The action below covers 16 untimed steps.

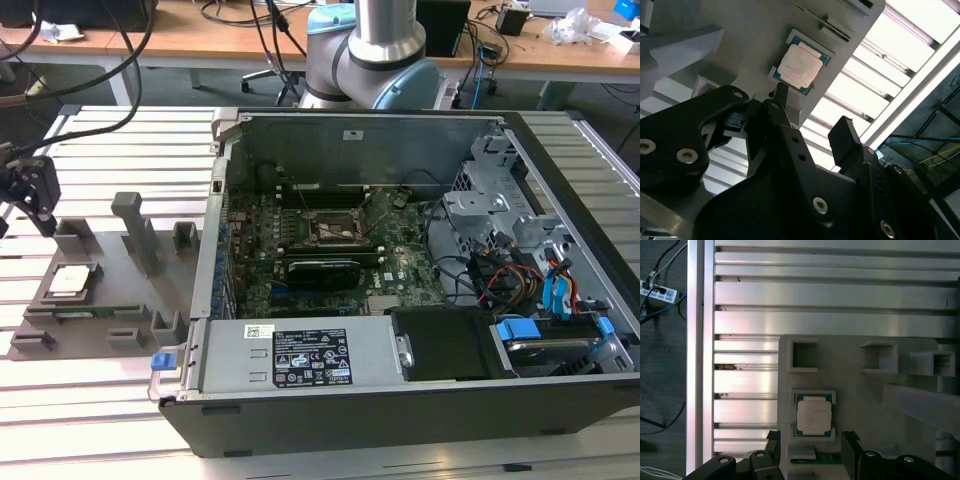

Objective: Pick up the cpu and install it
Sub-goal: 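Pick up the cpu and move it towards the insertion slot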

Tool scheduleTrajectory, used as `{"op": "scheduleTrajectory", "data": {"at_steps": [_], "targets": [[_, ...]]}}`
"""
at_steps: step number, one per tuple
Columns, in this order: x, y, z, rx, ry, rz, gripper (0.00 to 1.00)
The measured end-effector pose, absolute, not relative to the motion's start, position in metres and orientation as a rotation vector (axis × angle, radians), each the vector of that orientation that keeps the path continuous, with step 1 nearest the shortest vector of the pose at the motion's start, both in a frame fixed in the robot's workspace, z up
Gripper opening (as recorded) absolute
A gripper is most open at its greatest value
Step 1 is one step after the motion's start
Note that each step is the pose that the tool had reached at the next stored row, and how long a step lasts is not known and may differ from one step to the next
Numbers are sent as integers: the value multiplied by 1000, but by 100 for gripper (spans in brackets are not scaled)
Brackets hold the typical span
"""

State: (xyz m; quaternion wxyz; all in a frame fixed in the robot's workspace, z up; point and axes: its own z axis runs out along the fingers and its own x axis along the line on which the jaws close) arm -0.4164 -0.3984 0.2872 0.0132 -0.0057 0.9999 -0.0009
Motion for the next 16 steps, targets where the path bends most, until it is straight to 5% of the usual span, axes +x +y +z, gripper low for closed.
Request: {"op": "scheduleTrajectory", "data": {"at_steps": [16], "targets": [[-416,-398,272,-18,3115,-3,60]]}}
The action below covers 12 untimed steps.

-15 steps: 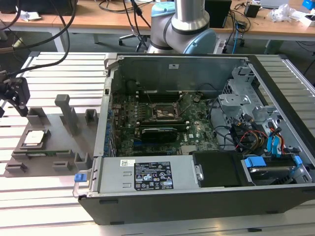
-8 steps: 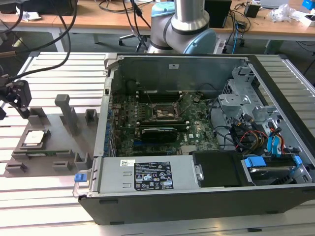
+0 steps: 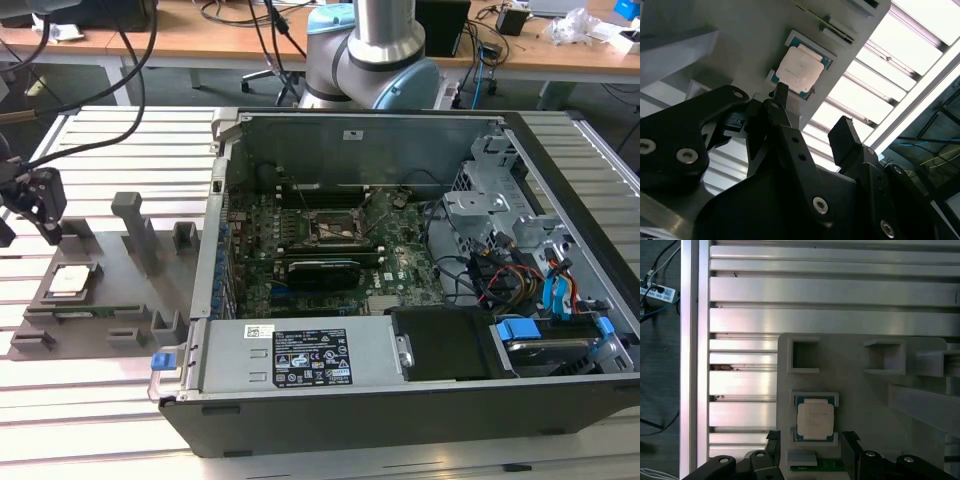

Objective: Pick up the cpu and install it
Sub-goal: 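Pick up the cpu and move it towards the insertion slot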

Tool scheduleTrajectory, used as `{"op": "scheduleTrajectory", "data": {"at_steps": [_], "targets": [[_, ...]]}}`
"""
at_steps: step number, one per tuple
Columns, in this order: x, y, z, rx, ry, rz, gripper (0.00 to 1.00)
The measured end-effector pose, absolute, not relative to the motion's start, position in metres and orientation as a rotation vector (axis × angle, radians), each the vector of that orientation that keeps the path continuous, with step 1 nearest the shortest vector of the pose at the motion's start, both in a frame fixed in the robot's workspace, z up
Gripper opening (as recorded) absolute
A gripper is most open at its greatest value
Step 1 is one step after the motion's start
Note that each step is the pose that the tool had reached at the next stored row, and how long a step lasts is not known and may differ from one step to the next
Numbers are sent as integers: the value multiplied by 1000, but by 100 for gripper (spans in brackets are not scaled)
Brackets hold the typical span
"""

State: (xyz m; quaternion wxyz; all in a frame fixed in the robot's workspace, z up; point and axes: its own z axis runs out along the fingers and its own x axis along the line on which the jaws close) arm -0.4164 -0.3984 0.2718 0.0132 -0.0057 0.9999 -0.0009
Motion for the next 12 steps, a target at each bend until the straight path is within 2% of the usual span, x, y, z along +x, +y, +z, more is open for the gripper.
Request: {"op": "scheduleTrajectory", "data": {"at_steps": [12], "targets": [[-416,-398,263,-18,3115,-3,60]]}}
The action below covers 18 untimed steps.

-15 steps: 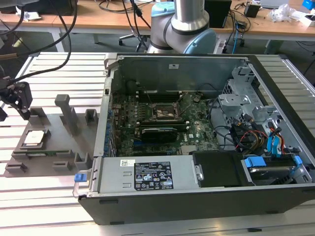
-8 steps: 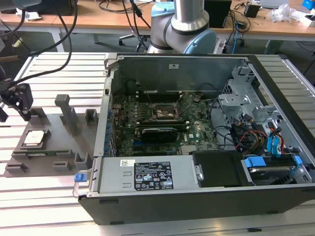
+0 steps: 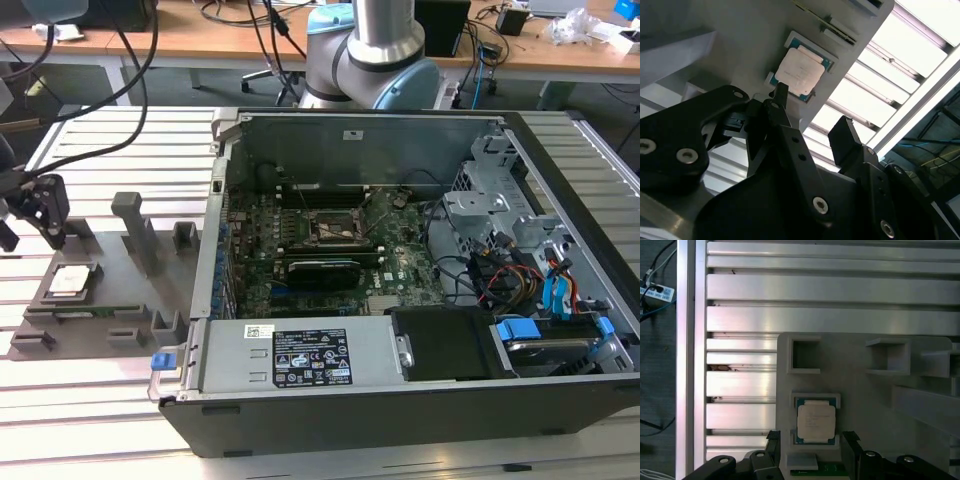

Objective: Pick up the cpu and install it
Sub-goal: 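Pick up the cpu and move it towards the insertion slot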

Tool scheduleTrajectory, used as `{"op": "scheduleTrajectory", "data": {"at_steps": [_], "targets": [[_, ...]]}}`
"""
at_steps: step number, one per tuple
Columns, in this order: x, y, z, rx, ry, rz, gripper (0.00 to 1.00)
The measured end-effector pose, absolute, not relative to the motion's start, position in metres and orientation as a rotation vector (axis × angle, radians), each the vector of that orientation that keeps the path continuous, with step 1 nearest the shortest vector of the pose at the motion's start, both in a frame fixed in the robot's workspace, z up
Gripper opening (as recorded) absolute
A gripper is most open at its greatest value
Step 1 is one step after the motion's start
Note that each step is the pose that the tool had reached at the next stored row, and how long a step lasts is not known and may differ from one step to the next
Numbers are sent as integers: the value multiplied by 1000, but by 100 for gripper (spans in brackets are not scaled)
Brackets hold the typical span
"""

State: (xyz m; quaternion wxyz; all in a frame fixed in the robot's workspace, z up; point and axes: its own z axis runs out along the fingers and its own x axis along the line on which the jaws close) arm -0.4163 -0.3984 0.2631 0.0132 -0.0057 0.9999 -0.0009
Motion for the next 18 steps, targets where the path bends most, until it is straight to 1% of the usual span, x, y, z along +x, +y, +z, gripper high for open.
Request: {"op": "scheduleTrajectory", "data": {"at_steps": [18], "targets": [[-416,-398,248,-18,3115,-3,60]]}}
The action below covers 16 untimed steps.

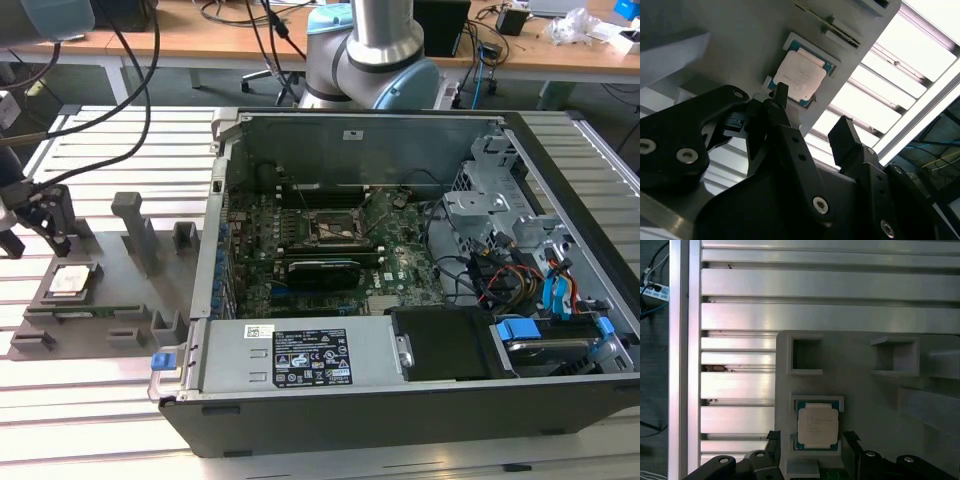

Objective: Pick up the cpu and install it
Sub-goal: 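Pick up the cpu and move it towards the insertion slot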

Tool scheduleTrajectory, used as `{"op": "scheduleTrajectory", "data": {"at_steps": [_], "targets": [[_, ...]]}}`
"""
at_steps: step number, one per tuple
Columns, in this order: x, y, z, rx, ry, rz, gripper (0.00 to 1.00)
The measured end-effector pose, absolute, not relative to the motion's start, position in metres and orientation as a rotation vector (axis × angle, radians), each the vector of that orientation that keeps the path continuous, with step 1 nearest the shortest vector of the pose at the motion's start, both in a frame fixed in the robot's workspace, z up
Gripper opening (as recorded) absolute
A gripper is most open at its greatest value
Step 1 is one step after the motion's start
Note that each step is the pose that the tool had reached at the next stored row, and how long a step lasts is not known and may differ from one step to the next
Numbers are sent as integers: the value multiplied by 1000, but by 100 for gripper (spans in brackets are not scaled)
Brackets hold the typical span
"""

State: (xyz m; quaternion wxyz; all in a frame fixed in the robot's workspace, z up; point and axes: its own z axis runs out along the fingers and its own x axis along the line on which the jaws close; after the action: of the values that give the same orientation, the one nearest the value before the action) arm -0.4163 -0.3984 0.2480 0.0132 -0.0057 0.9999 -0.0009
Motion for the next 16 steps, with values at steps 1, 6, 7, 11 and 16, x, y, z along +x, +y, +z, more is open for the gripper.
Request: {"op": "scheduleTrajectory", "data": {"at_steps": [1,6,7,11,16], "targets": [[-416,-398,247,-18,3115,-3,60],[-416,-398,231,-18,3115,-3,60],[-416,-398,230,-18,3115,-3,60],[-416,-398,227,-18,3115,-3,60],[-416,-398,223,-18,3115,-3,60]]}}
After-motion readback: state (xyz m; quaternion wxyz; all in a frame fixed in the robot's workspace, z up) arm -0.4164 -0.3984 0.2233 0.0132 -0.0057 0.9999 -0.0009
